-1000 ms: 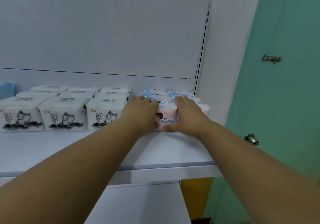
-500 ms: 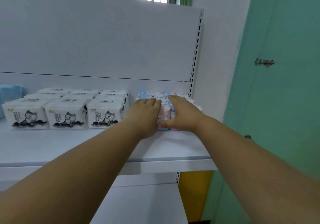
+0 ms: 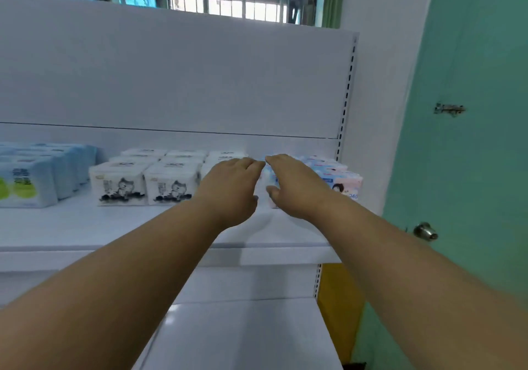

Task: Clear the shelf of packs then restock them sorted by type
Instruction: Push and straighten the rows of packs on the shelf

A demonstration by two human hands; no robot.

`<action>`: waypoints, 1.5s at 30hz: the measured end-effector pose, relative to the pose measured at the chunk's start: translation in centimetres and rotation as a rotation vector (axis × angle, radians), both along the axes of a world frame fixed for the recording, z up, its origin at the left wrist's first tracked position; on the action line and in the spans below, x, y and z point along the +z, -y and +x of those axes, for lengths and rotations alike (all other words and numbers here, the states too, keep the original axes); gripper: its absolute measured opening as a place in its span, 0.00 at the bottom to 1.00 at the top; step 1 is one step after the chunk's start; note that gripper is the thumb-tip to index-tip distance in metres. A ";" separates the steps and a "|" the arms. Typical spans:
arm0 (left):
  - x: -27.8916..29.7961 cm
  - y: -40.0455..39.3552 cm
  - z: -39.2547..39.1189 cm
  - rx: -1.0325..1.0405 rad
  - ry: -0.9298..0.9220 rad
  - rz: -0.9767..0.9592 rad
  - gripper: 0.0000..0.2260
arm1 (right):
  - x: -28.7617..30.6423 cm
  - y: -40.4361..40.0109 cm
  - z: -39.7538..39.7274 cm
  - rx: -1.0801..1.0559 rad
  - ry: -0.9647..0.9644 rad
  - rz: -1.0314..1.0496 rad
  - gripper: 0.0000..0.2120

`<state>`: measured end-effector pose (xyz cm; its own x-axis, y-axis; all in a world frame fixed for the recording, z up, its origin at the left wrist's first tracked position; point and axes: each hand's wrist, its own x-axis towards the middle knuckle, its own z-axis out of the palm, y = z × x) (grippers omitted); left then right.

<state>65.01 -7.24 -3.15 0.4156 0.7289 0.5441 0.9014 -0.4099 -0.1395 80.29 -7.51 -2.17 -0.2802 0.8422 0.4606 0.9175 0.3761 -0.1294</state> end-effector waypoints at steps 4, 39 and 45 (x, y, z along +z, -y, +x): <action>0.0 2.4 -8.7 0.067 0.003 0.005 0.28 | -0.3 1.3 -7.9 0.052 -0.032 0.026 0.27; 0.2 -8.5 -47.5 0.142 -0.245 -0.085 0.36 | -1.9 -11.7 -48.4 0.171 -1.640 -0.774 0.43; 1.0 -9.7 -48.6 -0.008 -0.193 -0.084 0.35 | -1.3 -12.6 -47.0 0.153 -1.672 -0.745 0.47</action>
<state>16.37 2.46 -2.11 0.5123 0.7647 0.3908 0.8579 -0.4344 -0.2745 33.27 5.04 -3.46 -0.0604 0.9924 -0.1077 -0.3642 -0.1223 -0.9232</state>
